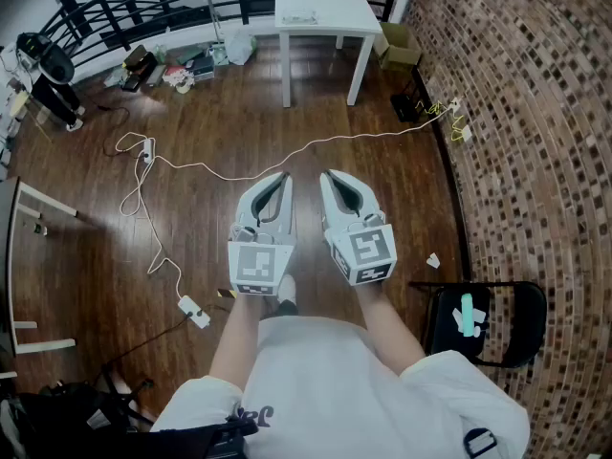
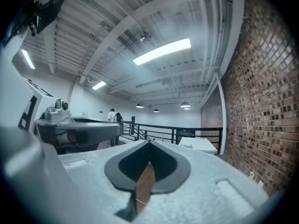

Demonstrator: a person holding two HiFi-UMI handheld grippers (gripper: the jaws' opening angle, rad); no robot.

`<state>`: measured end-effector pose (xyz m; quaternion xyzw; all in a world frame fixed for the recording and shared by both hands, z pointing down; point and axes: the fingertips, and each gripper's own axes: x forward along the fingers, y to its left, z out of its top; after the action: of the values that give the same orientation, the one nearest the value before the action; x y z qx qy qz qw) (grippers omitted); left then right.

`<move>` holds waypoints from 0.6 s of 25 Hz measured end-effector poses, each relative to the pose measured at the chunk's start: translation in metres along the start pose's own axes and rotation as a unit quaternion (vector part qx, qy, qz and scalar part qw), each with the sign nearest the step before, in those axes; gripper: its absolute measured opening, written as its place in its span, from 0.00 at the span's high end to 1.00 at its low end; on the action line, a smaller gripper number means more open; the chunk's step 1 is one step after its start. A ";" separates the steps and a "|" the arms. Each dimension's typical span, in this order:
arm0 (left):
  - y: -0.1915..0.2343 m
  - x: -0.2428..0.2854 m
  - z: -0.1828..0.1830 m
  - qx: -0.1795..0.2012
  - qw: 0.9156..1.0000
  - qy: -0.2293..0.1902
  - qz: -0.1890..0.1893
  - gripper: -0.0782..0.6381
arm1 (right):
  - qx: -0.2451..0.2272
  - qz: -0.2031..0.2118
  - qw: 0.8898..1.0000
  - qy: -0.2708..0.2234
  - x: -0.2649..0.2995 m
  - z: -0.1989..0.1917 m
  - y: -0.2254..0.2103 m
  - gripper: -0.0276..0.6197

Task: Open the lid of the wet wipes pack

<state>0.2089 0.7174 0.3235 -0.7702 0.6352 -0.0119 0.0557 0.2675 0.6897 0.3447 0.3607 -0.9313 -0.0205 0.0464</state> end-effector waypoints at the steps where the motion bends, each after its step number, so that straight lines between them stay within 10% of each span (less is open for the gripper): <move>1: 0.017 0.005 -0.001 -0.004 1.000 -0.002 0.004 0.87 | 0.000 0.001 1.000 -0.003 0.014 0.003 0.005 0.98; 10: 0.107 0.062 -0.048 -0.112 0.992 0.056 0.036 0.87 | 0.064 0.024 0.998 0.016 0.108 -0.021 0.012 0.98; 15: 0.129 0.124 -0.067 -0.111 0.991 0.054 0.051 0.87 | 0.073 0.023 0.997 0.029 0.163 -0.041 -0.032 0.98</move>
<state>0.1009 0.5675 0.3710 -0.7368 0.6728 0.0198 -0.0637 0.1734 0.5556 0.3952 0.3417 -0.9367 0.0593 0.0478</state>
